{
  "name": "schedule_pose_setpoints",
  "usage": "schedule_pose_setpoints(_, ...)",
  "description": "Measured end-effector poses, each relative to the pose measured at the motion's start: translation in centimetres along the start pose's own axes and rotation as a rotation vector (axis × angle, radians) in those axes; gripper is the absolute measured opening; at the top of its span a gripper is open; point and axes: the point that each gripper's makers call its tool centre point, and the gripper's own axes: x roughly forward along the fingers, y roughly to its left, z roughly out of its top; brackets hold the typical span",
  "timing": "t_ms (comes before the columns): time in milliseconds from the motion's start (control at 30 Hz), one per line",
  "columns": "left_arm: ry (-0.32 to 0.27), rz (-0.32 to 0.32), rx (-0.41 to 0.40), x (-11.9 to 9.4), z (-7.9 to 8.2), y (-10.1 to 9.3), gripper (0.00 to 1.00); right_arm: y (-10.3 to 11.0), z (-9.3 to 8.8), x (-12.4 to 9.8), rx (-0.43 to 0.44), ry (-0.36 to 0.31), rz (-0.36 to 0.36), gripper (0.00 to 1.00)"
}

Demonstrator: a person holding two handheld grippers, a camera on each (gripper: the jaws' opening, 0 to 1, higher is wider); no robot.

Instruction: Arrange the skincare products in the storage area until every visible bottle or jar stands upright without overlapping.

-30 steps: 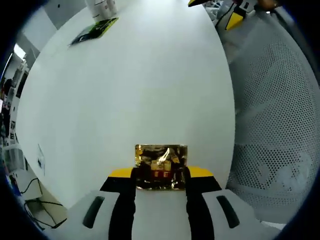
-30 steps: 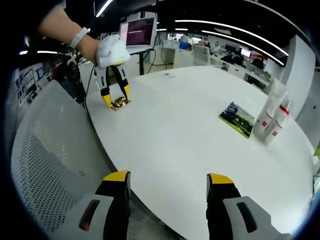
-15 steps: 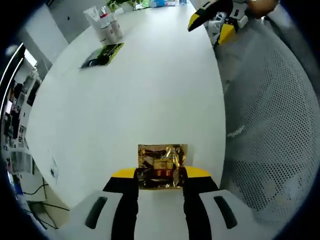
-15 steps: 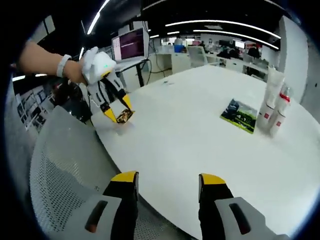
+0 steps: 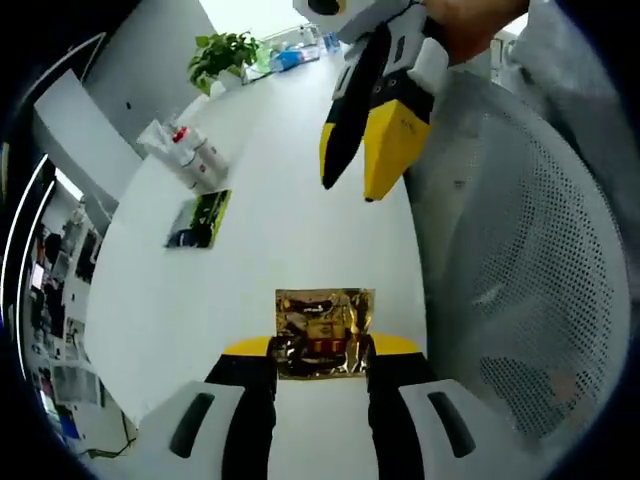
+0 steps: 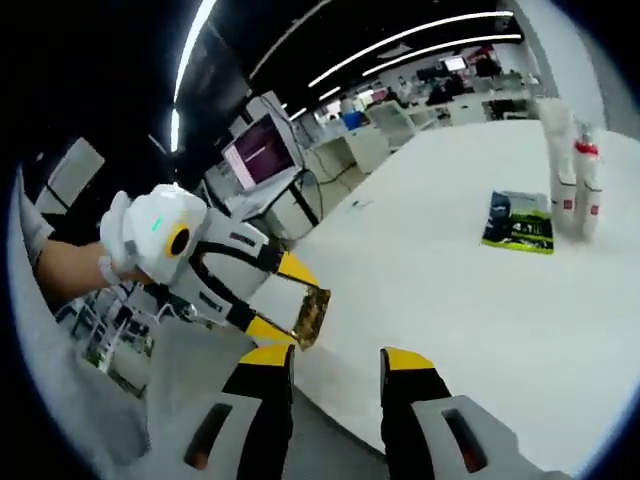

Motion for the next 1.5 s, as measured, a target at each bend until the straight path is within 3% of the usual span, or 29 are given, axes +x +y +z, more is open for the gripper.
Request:
schedule_pose_setpoints(100,-0.022,-0.009,0.028,-0.1,1.4,-0.6,0.31,0.5,0.1,0.1,0.070,-0.014,0.039,0.23)
schedule_pose_setpoints(400,-0.068,-0.031,0.098,-0.5,4.0,-1.8,0.32,1.3,0.4,0.3,0.174,-0.032,0.095,0.13)
schedule_pose_setpoints(533,-0.084,-0.056,0.158,-0.7,4.9,-2.7,0.32,1.2,0.6,0.5,0.165,-0.028,0.080,0.11)
schedule_pose_setpoints(633,-0.089,-0.068,0.241,-0.8,5.4,-3.3,0.32,1.6,0.4,0.4,0.173,-0.002,0.100,0.00)
schedule_pose_setpoints(667,-0.085,-0.071,0.242,-0.7,5.5,-3.5,0.32,1.8,-0.1,0.3,0.167,0.032,0.107,0.00)
schedule_pose_setpoints(800,-0.090,-0.073,0.235,-0.7,5.5,-3.6,0.32,1.8,-0.1,0.2,0.160,0.033,0.103,0.00)
schedule_pose_setpoints(1133,-0.172,-0.061,-0.069,-0.9,5.0,-3.0,0.36,1.7,0.2,-0.2,0.223,0.011,0.124,0.00)
schedule_pose_setpoints(1333,-0.219,-0.012,-0.368,-1.0,4.1,-1.3,0.40,0.7,1.3,-0.8,0.294,-0.059,0.110,0.00)
schedule_pose_setpoints(1400,-0.272,0.008,-0.548,-1.2,4.2,-0.5,0.41,0.1,1.9,-1.1,0.306,-0.094,0.095,0.00)
schedule_pose_setpoints(1467,-0.372,0.010,-0.796,-1.7,4.6,0.5,0.41,-0.2,3.1,-1.6,0.301,-0.160,0.092,0.00)
schedule_pose_setpoints(1500,-0.441,-0.005,-0.974,-2.0,5.0,1.0,0.40,-0.1,3.9,-2.0,0.296,-0.203,0.100,0.00)
